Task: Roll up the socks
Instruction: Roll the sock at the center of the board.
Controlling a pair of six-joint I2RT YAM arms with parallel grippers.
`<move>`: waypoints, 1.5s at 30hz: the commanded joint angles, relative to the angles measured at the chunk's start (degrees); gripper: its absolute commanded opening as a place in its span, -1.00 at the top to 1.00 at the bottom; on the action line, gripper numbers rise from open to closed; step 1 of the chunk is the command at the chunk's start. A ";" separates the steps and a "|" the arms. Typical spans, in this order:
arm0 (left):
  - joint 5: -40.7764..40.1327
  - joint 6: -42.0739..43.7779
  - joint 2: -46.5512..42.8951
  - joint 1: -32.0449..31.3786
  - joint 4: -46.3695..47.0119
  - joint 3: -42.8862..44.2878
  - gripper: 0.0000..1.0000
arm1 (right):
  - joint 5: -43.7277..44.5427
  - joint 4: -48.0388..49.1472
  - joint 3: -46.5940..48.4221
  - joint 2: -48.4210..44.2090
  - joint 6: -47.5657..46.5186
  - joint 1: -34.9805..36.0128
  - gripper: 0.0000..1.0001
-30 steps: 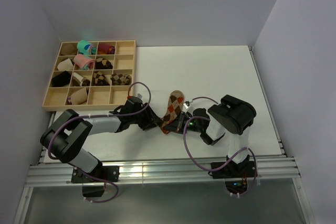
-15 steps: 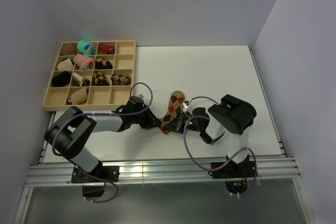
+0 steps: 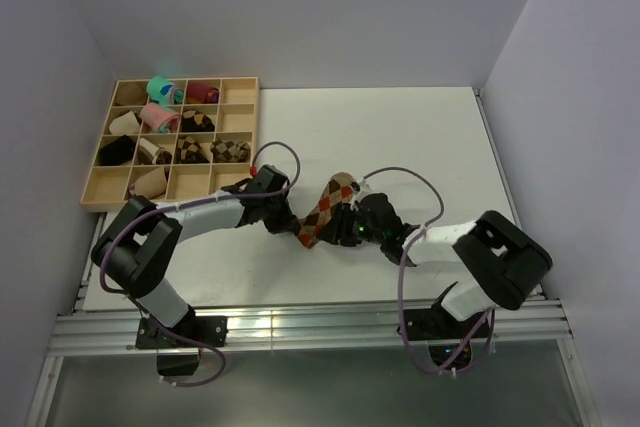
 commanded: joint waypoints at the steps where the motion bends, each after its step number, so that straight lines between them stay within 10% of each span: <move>1: -8.24 6.86 2.78 0.18 -14.51 6.07 0.99 | 13.97 -16.30 4.75 -8.55 -10.16 4.30 0.11; 12: -7.74 13.11 9.99 0.18 -24.98 16.27 0.99 | 39.82 -21.68 17.94 -3.94 -26.95 22.07 0.14; 39: -3.78 16.54 13.42 0.71 -26.30 18.91 0.99 | 48.71 -23.35 22.78 16.38 -30.58 28.94 0.11; 45: -2.64 16.72 13.33 0.80 -25.68 18.39 0.99 | 49.42 -26.07 22.08 18.41 -27.67 28.76 0.71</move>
